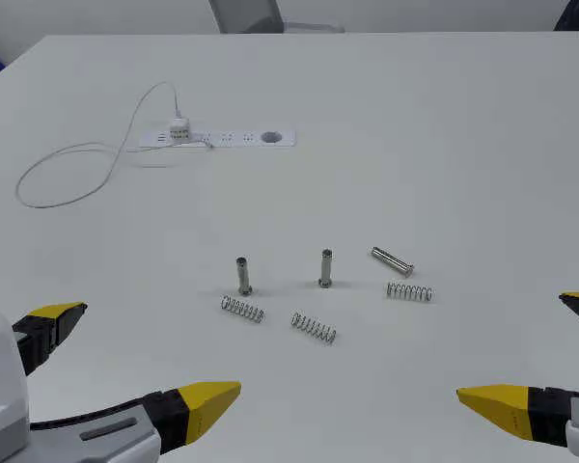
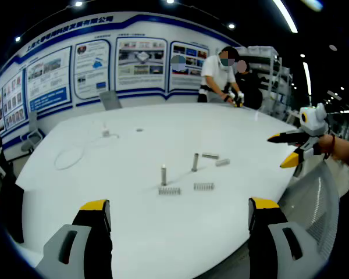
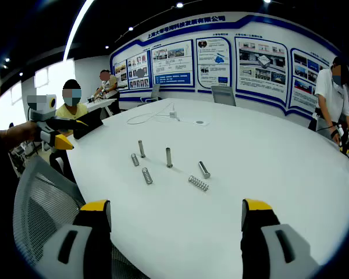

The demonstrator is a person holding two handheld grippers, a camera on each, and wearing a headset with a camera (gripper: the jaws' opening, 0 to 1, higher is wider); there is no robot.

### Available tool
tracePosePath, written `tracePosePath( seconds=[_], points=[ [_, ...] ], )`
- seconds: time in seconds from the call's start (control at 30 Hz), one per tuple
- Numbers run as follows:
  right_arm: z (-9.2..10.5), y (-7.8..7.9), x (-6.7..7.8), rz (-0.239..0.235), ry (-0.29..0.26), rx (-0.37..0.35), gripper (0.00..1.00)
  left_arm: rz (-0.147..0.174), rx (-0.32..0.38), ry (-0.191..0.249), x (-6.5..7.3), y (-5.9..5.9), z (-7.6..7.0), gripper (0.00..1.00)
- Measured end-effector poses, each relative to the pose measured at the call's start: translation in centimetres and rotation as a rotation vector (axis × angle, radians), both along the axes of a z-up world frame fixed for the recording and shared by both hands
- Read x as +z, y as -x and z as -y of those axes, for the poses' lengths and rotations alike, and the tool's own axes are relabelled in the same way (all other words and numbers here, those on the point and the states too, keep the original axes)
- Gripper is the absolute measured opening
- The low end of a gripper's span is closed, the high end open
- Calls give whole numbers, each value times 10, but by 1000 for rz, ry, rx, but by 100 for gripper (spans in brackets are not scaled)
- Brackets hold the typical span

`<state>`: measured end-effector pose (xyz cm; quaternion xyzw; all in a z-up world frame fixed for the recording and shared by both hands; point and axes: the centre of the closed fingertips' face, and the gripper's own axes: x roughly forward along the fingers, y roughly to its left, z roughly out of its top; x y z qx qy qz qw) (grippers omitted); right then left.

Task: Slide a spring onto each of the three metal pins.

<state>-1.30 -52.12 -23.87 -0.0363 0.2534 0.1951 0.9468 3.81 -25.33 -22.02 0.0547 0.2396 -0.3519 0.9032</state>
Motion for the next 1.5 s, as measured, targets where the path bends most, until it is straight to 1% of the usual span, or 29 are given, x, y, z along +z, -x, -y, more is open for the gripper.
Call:
tracePosePath(
  seconds=[0.6,1.13,1.3,1.5],
  points=[
    [1,1,-1,-2,-2,-2,94,-3,-1,-7,-1,0,0,100],
    [2,1,-3,-5,0,-3,92,-3,4,-1,-1,-1,0,100],
    [3,0,-2,-10,6,-4,90,-3,5,1,-1,-2,1,100],
    [5,-6,-3,-19,5,0,88,-3,11,3,-2,-3,1,100]
  ],
)
